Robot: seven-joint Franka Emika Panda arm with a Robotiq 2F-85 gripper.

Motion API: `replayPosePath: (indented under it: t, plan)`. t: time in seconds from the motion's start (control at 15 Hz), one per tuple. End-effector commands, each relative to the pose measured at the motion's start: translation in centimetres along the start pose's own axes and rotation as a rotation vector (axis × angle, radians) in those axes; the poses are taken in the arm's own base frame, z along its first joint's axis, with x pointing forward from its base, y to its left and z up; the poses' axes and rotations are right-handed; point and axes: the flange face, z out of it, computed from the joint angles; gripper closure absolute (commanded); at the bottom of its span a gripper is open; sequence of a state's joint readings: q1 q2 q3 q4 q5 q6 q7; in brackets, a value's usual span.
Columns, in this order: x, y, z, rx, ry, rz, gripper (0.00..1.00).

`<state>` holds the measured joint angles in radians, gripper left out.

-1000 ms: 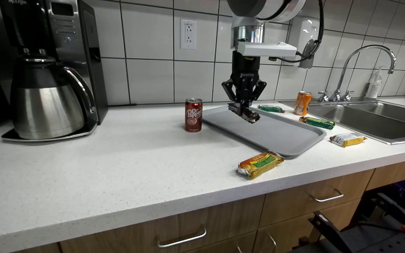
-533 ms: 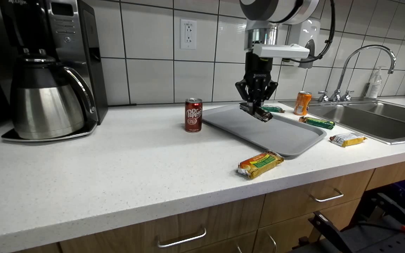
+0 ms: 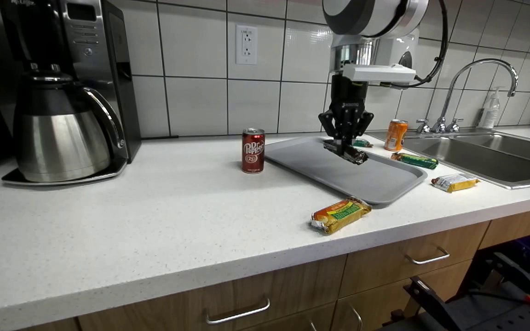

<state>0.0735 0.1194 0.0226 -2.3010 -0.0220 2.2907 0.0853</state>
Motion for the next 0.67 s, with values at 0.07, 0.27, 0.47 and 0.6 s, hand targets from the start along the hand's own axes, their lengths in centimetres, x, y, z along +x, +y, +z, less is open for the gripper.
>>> replayPosePath:
  t: [0.07, 0.27, 0.47, 0.6]
  plan:
    - [-0.1, 0.9, 1.0, -0.005, -0.011, -0.011, 0.96]
    - [0.2, 1.2, 1.9, -0.012, -0.020, 0.004, 0.96]
    - [0.7, 1.1, 3.0, -0.015, -0.028, 0.014, 0.96]
    - [1.0, 1.1, 3.8, -0.013, -0.037, 0.019, 0.96]
